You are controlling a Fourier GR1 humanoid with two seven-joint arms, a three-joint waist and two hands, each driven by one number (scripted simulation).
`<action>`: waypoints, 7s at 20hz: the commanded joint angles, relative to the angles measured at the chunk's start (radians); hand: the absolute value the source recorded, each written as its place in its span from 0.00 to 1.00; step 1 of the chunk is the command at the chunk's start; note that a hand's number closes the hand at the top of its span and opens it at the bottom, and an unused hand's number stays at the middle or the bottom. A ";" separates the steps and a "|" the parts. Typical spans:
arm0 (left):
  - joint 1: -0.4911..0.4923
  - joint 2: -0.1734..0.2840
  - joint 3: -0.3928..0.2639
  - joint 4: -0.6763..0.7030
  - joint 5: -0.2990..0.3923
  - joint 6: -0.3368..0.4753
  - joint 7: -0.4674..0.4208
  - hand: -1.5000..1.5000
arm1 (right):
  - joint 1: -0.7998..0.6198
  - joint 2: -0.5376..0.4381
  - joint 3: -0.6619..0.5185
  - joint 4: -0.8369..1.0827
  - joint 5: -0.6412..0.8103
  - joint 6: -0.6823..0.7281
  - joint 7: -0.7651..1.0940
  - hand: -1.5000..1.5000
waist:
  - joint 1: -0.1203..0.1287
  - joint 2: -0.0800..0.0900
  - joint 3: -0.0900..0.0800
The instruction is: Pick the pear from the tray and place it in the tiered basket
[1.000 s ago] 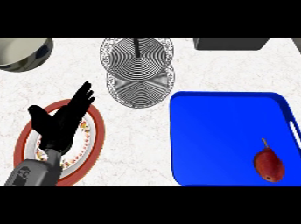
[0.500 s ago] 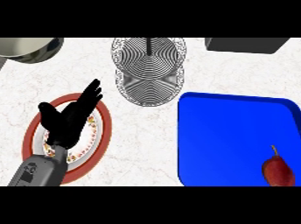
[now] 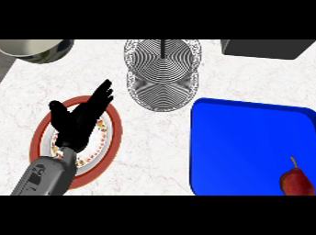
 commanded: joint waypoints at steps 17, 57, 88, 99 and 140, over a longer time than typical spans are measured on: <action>0.007 0.007 0.044 -0.008 0.010 0.012 0.039 0.50 | -0.368 0.442 0.116 0.203 0.412 0.388 0.334 0.00 | -0.050 -0.025 0.006; 0.098 -0.048 0.099 -0.041 -0.053 -0.045 0.008 0.50 | -0.400 0.801 -0.132 0.556 0.572 0.241 -0.156 1.00 | -0.084 -0.032 0.012; 0.063 -0.103 0.088 -0.007 -0.107 -0.008 0.029 0.50 | -0.563 0.801 0.773 -0.059 0.952 0.447 0.284 1.00 | -0.102 -0.044 0.008; 0.060 -0.074 0.128 0.026 -0.081 -0.052 0.001 0.50 | -0.901 0.799 0.730 -0.144 1.005 0.691 0.306 1.00 | -0.077 -0.037 0.006; -0.034 -0.132 0.067 0.014 -0.115 -0.065 0.046 0.50 | -1.825 0.801 -0.153 1.165 0.259 -0.036 -0.220 0.00 | 0.021 -0.001 0.011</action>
